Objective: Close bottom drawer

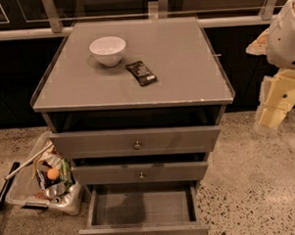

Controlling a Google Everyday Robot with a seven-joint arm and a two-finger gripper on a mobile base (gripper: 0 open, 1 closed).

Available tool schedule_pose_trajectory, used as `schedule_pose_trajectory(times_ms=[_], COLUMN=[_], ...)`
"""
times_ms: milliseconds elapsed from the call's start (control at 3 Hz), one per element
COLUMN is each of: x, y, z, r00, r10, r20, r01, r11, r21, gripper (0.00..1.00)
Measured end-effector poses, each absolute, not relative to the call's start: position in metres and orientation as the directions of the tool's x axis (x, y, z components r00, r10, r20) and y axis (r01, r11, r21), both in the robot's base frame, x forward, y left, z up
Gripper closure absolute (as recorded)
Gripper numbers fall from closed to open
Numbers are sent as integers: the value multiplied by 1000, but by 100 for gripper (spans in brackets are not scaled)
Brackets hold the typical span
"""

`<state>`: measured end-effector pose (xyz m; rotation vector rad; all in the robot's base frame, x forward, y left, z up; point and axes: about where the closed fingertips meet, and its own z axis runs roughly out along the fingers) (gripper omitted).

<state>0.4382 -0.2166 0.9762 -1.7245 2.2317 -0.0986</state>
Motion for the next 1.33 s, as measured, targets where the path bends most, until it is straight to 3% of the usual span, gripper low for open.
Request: schedule_pose_trajectory(times_ms=[1000,1333], x=[418,401], y=[-197,-193], z=[923,884], r00=[-175,-143], r10=[-946,-933], r20=[-273,-331], r01=[-961,-976], r11=[225,189], r21=[-163,-111], gripper=[0,19])
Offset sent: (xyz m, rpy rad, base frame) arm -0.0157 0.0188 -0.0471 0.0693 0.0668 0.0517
